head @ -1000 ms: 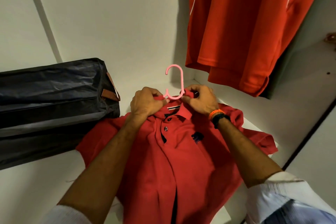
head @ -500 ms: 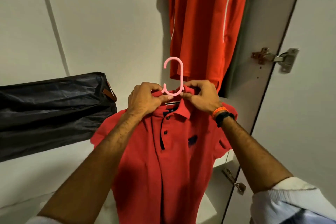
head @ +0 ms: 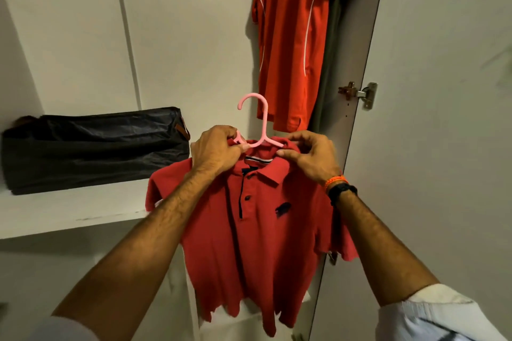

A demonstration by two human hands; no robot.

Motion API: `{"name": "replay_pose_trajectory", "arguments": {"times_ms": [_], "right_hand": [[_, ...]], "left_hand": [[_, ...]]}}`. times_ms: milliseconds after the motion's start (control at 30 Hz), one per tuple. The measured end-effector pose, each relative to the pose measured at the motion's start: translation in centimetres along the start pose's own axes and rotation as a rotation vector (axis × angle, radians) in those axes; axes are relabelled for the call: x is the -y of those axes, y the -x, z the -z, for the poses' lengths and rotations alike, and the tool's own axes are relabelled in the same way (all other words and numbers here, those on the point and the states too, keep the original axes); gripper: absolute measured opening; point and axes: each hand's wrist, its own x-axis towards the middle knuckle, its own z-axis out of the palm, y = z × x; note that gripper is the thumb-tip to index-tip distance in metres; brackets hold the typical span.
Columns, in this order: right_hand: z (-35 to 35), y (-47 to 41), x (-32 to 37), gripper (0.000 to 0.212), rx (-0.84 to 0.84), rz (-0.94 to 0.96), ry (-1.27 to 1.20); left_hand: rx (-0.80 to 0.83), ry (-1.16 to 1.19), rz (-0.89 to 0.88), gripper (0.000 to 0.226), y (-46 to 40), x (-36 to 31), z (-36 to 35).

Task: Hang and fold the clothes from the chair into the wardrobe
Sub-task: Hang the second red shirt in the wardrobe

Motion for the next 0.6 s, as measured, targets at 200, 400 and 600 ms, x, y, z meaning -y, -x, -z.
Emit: {"name": "replay_pose_trajectory", "arguments": {"times_ms": [200, 400, 600], "right_hand": [[1.5, 2.6, 2.8, 0.044, 0.113, -0.107, -0.001], [-0.2, 2.4, 3.7, 0.036, 0.042, -0.089, 0.228], [-2.1, 4.3, 4.6, 0.014, -0.197, -0.074, 0.142]], "left_hand": [[-0.049, 0.038, 0.029, 0.017, 2.9, -0.1, 0.9], [-0.052, 0.043, 0.032, 0.023, 4.3, 0.8, 1.7], [-0.061, 0.058, 0.188, 0.031, 3.6, 3.7, 3.1]]}}
